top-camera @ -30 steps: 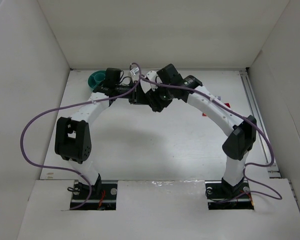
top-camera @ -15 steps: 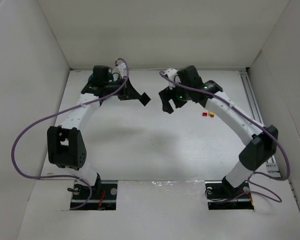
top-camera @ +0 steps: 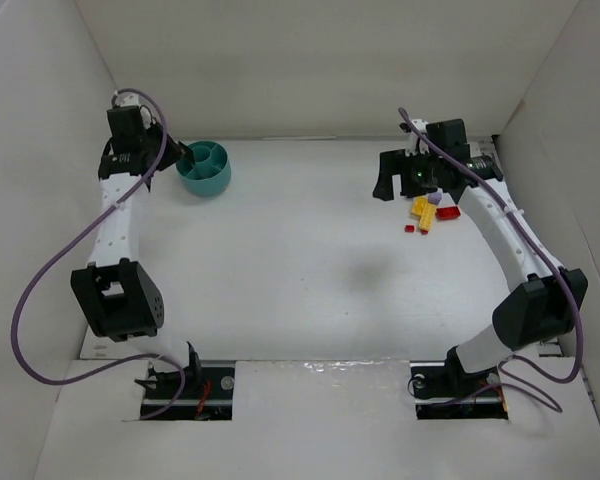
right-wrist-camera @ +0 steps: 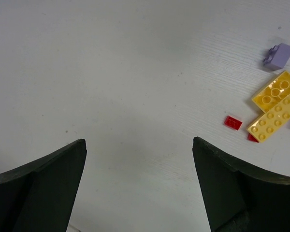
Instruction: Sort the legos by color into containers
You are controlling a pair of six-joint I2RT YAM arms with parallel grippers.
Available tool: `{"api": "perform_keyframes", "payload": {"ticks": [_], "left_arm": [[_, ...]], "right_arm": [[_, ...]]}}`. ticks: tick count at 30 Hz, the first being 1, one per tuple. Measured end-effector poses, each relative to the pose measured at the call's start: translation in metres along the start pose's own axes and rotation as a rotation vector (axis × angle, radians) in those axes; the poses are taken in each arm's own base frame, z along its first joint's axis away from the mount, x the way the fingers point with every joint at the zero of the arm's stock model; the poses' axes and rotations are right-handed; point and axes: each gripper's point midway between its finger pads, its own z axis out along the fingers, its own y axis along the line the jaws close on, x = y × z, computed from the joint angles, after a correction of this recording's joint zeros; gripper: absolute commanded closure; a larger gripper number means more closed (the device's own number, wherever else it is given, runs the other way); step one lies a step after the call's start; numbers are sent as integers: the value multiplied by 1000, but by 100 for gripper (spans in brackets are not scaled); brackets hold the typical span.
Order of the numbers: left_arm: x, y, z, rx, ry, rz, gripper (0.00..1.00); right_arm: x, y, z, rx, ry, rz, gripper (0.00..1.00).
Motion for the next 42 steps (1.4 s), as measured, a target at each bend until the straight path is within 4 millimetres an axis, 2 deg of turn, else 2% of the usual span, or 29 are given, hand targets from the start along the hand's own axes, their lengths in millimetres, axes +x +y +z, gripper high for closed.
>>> {"api": "perform_keyframes", "payload": {"ticks": [4,12,16,21,26,42], "left_arm": [[-10,14,22,-71,-19,-24,100],[0,43,60,-129,33,44,100],[2,50,70,-127,51,128,100],[-14,46,83,-90,32,257,100],[-19,48,91,-78,28,343,100],[-5,70,121,-113,71,402,100]], "right_arm": [[1,1,0,-6,2,12,5],[15,-4,5,1,37,31,4],[21,-8,6,3,53,38,4],[23,-9,6,0,58,37,4],[24,-8,6,-6,62,34,4],[31,-9,14,-11,95,40,4]]}}
